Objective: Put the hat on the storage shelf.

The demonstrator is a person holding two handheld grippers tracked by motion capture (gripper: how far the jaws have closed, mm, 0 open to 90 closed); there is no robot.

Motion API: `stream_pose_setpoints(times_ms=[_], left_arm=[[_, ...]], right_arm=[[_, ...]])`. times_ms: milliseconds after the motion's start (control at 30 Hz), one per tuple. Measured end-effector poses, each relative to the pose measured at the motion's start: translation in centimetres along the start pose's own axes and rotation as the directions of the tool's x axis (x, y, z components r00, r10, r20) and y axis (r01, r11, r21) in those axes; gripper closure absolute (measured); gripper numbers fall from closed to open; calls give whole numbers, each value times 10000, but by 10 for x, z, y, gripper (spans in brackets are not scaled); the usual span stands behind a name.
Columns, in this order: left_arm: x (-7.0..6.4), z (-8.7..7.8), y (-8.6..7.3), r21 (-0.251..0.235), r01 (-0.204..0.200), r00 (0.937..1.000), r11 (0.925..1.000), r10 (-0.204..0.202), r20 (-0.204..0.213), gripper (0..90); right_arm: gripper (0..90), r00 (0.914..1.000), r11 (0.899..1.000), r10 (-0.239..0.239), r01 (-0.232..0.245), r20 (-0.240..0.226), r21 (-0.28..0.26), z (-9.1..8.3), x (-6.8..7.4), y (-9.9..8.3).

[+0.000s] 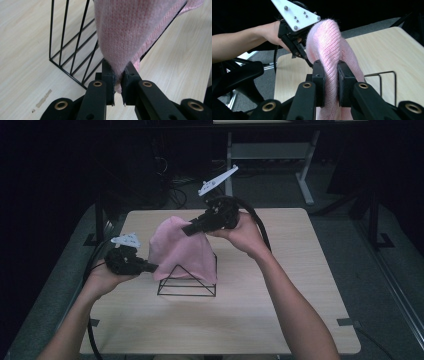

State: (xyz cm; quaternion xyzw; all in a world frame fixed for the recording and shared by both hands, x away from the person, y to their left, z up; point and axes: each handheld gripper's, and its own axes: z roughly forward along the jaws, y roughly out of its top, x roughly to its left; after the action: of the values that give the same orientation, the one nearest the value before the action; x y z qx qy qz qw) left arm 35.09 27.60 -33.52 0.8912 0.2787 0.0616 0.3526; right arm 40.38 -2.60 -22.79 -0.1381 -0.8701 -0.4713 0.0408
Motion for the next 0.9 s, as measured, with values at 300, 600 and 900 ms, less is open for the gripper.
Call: stream_pose_setpoints(times_ms=[300,600,900], left_arm=[[0,13,-13,262,212,9998,9994,-211,-29,827],[3,27,-22,898,252,9997,9956,-249,-44,827],[4,41,-29,1445,249,9997,9892,-243,-57,827]], right_arm=[[769,9991,9997,151,-142,-408,218,15,-5,-20],[656,9966,9979,520,-494,-639,411,24,-9,-33],[665,9975,9966,473,-436,-520,693,29,-7,-44]])
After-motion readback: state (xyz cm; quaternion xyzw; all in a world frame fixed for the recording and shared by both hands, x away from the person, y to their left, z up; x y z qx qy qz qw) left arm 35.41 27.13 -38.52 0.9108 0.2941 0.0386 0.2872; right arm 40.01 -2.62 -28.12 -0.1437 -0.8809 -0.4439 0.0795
